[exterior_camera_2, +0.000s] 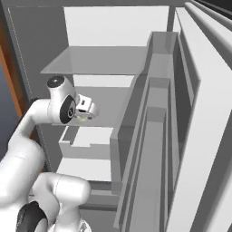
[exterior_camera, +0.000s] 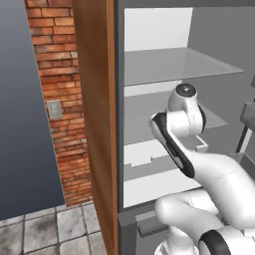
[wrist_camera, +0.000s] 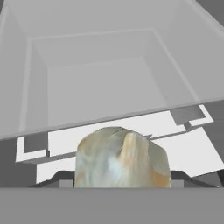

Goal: Grab the garlics from the fridge, place them in the blender, close the lid, and turn on the blender to create a marinade.

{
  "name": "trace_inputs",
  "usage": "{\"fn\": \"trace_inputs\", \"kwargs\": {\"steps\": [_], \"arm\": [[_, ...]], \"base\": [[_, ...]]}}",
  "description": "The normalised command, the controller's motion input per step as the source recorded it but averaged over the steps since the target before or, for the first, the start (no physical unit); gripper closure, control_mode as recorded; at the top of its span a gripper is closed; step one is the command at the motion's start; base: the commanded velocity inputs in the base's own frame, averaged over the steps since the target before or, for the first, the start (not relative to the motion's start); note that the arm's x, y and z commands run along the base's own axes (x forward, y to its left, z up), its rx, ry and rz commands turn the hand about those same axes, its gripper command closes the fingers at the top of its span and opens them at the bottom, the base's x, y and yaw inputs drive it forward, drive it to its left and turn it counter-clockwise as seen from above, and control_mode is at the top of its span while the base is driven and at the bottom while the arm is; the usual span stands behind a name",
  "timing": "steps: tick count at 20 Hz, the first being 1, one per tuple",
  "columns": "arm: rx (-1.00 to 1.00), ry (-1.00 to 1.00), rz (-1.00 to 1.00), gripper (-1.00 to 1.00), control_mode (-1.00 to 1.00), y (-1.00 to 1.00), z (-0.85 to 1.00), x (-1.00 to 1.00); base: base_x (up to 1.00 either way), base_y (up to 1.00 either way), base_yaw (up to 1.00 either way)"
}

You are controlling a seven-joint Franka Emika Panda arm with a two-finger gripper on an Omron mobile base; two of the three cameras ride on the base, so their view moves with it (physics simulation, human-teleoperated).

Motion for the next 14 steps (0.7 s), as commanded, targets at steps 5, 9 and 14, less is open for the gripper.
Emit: {"fn": "trace_inputs", "kwargs": {"steps": [5, 9, 14], "arm": [[0.09, 0.05, 0.04, 1.00, -1.00, 0.00, 0.77, -1.00], [0.01, 0.00, 0.01, 1.00, -1.00, 0.03, 0.19, -0.92], [0.00, -0.02, 0.00, 1.00, 1.00, 0.14, 0.00, -0.54]], "base": [[0.00, 0.00, 0.00], [0.00, 0.00, 0.00], [-0.40, 0.20, 0.00]]}}
